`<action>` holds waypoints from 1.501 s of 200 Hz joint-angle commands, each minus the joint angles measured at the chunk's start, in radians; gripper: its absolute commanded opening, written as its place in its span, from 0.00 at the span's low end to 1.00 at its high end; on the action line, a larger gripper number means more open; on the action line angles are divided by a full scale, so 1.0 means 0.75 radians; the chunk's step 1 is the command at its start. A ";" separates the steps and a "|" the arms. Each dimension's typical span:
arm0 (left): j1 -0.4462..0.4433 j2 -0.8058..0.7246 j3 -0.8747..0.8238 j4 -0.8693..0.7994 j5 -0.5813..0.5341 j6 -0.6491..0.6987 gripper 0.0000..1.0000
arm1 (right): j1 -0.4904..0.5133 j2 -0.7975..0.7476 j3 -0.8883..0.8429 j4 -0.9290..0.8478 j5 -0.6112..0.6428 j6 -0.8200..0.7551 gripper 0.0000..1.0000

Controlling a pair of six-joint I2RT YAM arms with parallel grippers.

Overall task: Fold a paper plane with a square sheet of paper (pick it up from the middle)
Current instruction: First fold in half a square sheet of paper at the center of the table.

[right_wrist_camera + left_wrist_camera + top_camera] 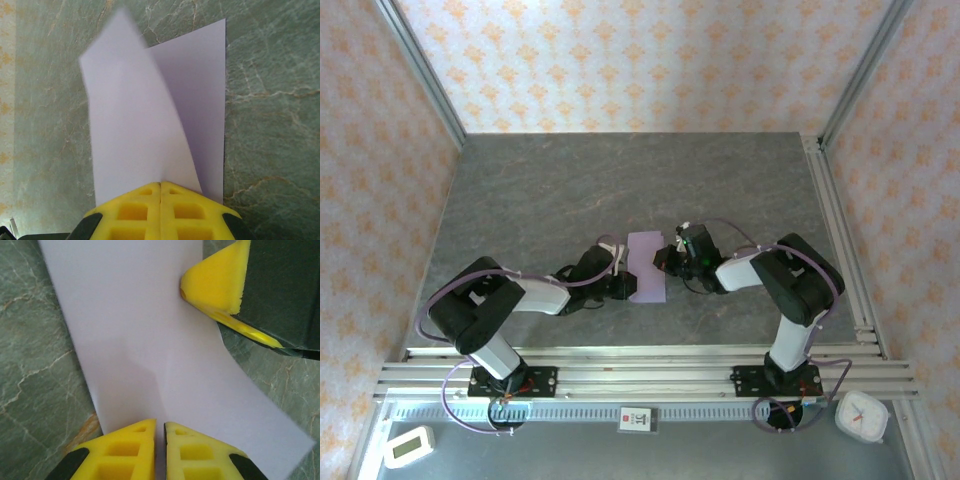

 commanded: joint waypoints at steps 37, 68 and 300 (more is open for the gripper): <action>-0.008 -0.089 0.018 -0.042 -0.017 0.001 0.14 | 0.002 0.088 -0.035 -0.224 0.116 -0.034 0.00; -0.026 -0.172 0.038 -0.079 -0.008 -0.010 0.15 | 0.002 0.089 -0.031 -0.222 0.116 -0.033 0.00; -0.090 -0.234 -0.121 -0.011 -0.029 -0.122 0.15 | 0.001 0.097 -0.025 -0.227 0.116 -0.036 0.00</action>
